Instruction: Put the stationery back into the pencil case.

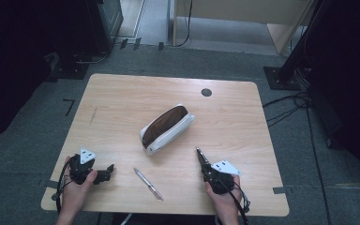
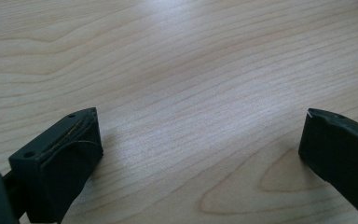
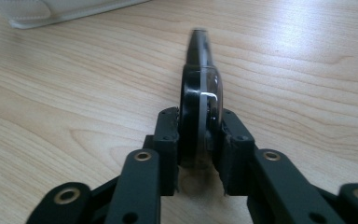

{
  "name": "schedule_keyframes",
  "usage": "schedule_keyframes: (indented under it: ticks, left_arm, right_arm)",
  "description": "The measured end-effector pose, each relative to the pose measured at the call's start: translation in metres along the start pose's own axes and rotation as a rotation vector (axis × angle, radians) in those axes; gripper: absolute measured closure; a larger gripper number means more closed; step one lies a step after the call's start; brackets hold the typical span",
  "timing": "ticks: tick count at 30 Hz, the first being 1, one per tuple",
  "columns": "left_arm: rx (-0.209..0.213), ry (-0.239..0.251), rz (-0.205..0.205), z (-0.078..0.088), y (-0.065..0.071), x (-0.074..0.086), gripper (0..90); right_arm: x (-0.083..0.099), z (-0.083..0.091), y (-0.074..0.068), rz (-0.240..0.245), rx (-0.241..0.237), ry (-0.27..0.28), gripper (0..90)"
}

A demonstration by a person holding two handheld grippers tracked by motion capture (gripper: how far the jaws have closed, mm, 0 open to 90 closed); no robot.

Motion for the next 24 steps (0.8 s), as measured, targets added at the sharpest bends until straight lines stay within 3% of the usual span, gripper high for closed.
schedule_keyframes:
  ticks: [9, 24]
  left_arm:
    - [0.0, 0.0, 0.0, 0.0, 0.0, 0.0, 0.0]
    - [0.001, 0.0, 0.0, 0.0, 0.0, 0.0, 0.0]
  right_arm:
    - [-0.008, 0.004, -0.001, 0.009, -0.066, 0.008, 73.6]
    - [-0.06, 0.024, -0.01, 0.087, -0.133, 0.094, 73.6]
Point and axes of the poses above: each handheld gripper's, and its own axes: z roughly backward along the jaws, x roughly out of its underside, y roughly to its right, the point moved 7 cm from there along -z, roughly forward along the jaws
